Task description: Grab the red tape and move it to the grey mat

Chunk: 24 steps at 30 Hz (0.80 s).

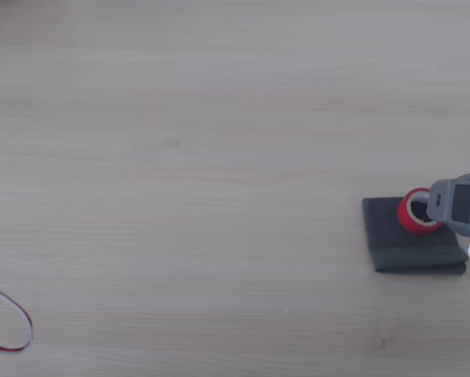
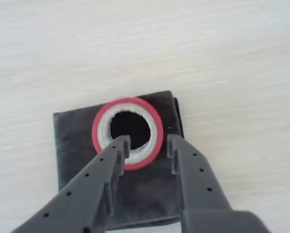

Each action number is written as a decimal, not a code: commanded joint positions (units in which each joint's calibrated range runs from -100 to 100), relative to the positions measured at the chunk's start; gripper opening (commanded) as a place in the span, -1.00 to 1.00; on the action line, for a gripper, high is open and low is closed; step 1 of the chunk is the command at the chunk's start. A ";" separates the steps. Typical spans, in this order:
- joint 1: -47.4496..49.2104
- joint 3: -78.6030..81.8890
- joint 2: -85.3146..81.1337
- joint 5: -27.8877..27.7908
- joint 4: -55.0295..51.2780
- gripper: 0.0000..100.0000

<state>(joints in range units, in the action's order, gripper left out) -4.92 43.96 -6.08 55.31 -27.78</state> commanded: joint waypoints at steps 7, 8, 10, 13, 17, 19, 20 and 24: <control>1.14 -2.07 -1.93 0.22 0.56 -0.71; 1.14 -2.07 -2.68 0.22 0.56 -0.71; 1.77 -2.07 -4.17 0.11 0.56 -0.71; 2.49 -2.07 -6.58 0.01 0.56 -0.71; 3.75 -1.98 -10.40 -0.20 0.30 -0.72; 4.29 -1.44 -12.56 -0.25 0.30 -0.73; 4.65 -0.89 -13.81 0.01 0.30 -0.73; 5.01 2.45 -19.04 0.17 0.30 -0.80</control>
<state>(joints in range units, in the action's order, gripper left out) -0.37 45.57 -20.40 55.46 -27.78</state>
